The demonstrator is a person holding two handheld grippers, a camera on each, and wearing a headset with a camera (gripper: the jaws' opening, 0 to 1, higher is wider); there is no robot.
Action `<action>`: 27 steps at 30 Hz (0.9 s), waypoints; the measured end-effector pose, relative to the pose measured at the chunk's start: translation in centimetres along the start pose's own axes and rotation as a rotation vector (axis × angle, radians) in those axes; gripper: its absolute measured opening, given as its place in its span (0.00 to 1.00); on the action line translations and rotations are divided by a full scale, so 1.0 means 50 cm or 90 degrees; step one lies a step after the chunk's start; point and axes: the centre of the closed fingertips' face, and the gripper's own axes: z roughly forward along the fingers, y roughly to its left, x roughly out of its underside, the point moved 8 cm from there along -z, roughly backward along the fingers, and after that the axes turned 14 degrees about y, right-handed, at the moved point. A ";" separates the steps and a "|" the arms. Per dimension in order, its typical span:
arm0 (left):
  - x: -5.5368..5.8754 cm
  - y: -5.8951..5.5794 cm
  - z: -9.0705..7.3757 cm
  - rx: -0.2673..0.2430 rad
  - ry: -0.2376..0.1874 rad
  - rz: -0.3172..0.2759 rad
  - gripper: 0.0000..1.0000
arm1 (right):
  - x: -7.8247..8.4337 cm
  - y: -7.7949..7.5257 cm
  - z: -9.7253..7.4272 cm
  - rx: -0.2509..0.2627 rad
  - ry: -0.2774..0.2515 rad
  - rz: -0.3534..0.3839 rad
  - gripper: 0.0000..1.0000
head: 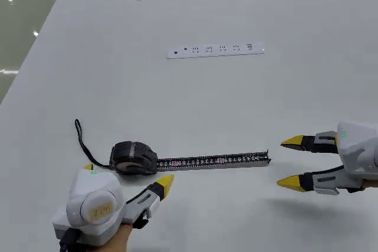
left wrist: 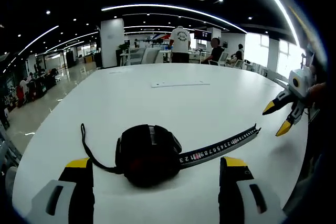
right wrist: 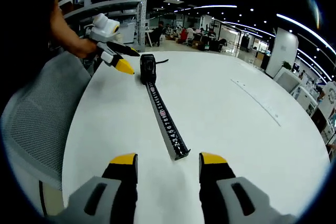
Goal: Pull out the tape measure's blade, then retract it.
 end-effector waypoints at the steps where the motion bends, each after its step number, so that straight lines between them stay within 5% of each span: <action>1: -0.002 0.000 0.001 -0.002 0.000 0.000 0.97 | 0.002 -0.005 0.002 -0.003 0.003 -0.003 0.47; 27: -0.015 0.000 0.055 -0.021 0.021 -0.025 0.92 | 0.010 -0.046 0.069 -0.084 0.041 -0.079 0.28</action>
